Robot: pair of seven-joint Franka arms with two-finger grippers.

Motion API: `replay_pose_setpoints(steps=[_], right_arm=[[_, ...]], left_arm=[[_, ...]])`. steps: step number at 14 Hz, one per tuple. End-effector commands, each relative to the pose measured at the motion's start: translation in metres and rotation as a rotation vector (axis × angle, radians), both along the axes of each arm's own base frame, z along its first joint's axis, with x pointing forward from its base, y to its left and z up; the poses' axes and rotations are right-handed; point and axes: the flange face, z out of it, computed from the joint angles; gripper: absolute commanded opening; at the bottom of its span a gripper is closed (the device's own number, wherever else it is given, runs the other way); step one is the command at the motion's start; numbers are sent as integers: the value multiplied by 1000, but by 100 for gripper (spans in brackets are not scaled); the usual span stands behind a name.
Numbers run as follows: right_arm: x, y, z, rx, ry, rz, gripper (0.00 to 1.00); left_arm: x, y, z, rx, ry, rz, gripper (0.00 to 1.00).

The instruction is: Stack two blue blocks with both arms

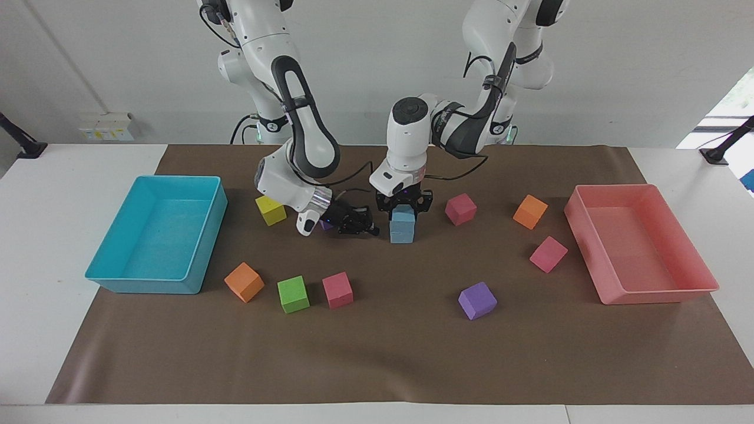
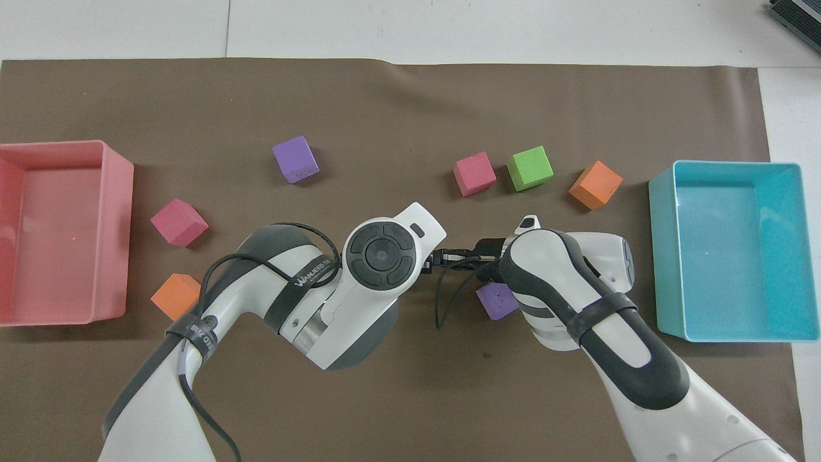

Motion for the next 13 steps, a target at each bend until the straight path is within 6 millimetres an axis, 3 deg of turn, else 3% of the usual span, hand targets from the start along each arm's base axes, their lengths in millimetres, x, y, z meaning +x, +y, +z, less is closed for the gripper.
replay_pose_setpoints(steps=[1,7,13], right_arm=[[0,-1,0,16,-29,0,0],[1,0,0,16,-29,-1,0],[1,0,1,17,-31,-1,0]], left_arm=[[3,-6,3,-3,-12,6,97],[4,-4,13,-7,-20,5,100],[24,10,78,17,-8,57,99]])
